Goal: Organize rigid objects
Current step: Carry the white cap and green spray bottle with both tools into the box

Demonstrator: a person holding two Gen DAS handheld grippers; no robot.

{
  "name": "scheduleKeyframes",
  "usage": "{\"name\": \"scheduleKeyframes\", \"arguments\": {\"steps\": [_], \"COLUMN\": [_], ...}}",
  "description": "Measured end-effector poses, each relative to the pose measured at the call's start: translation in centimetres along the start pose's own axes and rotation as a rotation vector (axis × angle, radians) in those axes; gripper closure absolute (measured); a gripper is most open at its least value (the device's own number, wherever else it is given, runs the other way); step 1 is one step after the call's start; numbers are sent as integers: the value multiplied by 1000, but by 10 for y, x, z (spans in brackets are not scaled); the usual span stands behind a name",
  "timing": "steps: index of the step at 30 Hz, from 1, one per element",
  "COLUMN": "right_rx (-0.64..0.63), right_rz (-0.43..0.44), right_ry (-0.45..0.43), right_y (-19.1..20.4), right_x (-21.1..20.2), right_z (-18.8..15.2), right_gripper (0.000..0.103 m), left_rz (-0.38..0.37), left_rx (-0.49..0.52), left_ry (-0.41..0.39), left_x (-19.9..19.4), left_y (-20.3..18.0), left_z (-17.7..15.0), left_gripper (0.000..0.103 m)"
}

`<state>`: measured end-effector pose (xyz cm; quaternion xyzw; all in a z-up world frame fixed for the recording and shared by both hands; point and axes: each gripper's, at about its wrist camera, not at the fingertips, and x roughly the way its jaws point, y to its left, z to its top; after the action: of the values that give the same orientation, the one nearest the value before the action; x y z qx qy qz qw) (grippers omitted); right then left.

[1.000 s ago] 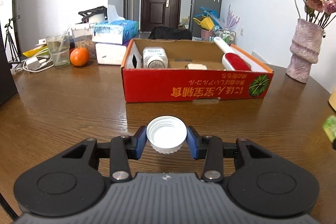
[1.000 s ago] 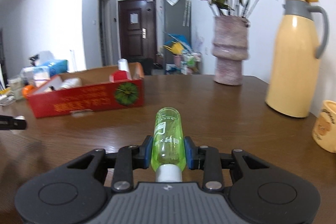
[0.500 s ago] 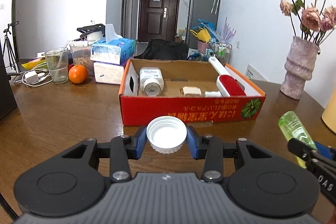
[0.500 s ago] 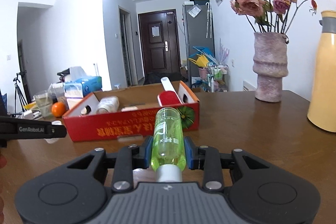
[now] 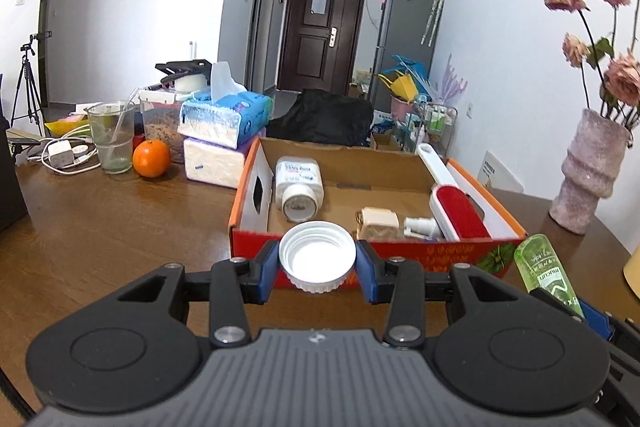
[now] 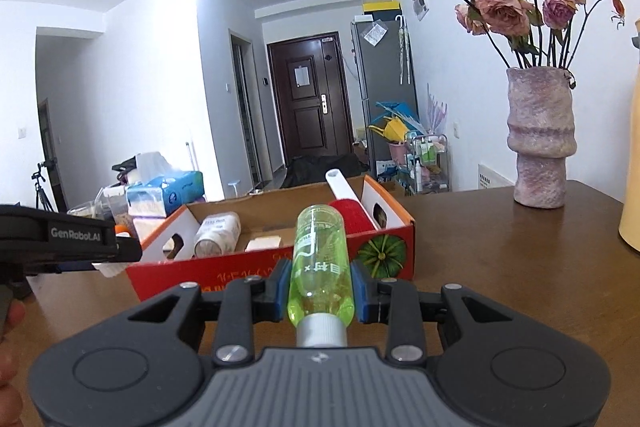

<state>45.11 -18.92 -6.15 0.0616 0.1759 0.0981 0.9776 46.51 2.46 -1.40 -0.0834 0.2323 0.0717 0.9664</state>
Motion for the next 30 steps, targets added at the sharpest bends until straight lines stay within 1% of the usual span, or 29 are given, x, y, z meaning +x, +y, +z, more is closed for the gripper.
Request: {"name": "scheduleKeyframes", "arguments": {"steps": [9, 18, 30], "right_rx": [-8, -2, -24], "right_rz": [27, 51, 72], "right_ry": [-44, -84, -92], "right_y": [8, 10, 10], "right_x": [28, 58, 102], "right_z": [14, 31, 44], "right_gripper": [73, 73, 73], "left_rz": [8, 9, 32], "left_rx": [-30, -44, -22], "left_ry": [-3, -35, -39], "left_x": [24, 42, 83], "left_y": [2, 0, -13], "left_z": [17, 35, 50], "left_gripper": [62, 62, 62]}}
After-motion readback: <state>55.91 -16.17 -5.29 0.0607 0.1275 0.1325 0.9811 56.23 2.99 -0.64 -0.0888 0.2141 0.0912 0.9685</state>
